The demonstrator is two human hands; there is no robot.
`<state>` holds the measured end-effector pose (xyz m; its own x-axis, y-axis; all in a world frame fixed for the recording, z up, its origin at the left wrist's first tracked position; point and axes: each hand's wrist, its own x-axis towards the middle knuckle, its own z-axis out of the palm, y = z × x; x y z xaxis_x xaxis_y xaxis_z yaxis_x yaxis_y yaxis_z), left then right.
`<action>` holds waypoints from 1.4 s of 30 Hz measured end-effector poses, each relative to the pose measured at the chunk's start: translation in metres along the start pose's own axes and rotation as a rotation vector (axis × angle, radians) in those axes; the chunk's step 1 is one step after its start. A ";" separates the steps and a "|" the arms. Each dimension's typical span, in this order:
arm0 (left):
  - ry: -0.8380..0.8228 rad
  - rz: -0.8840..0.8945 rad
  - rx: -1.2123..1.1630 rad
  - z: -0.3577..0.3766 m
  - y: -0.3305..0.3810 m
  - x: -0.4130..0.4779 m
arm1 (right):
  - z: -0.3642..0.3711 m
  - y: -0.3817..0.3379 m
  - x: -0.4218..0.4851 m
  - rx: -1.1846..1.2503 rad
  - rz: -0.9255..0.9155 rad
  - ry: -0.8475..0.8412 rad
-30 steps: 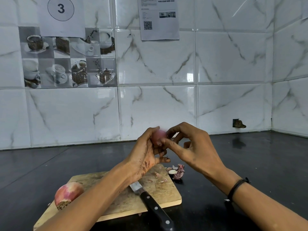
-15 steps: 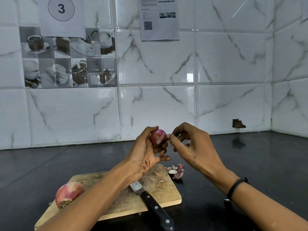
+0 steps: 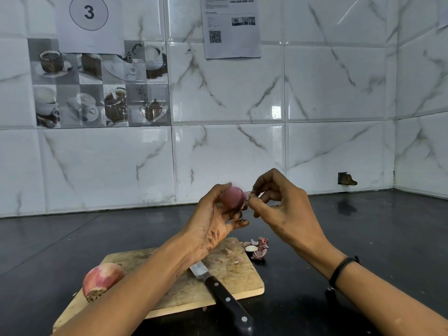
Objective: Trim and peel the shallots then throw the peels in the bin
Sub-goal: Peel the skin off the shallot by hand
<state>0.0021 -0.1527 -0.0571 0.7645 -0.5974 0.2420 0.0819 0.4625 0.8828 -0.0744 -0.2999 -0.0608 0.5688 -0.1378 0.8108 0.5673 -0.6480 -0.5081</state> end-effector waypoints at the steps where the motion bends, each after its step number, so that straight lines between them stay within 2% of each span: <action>1: 0.015 0.008 0.013 0.000 0.000 0.000 | 0.000 0.000 0.000 -0.004 -0.012 -0.011; 12: 0.045 0.065 0.068 -0.001 -0.002 0.003 | 0.003 0.002 0.000 -0.096 -0.024 0.001; 18: 0.062 0.061 0.062 0.003 -0.004 0.004 | 0.001 0.009 0.003 -0.236 -0.169 0.024; 24: 0.042 0.082 0.028 0.006 -0.003 0.002 | 0.001 0.011 0.004 -0.567 -0.470 0.121; 26: 0.035 0.084 0.052 0.005 -0.002 0.002 | 0.002 0.010 0.004 -0.631 -0.507 0.121; 31: 0.044 0.066 0.084 0.006 -0.001 0.001 | 0.005 0.009 0.003 -0.557 -0.306 0.087; 35: 0.063 0.044 0.018 0.005 0.000 0.002 | 0.003 0.014 0.005 -0.429 -0.153 0.064; 42: 0.035 0.037 -0.022 0.003 0.002 -0.002 | 0.001 0.010 0.004 -0.241 -0.054 0.080</action>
<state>-0.0007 -0.1524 -0.0543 0.7890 -0.5568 0.2598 0.0670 0.4983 0.8644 -0.0659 -0.3067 -0.0631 0.4868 -0.1506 0.8604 0.4322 -0.8145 -0.3871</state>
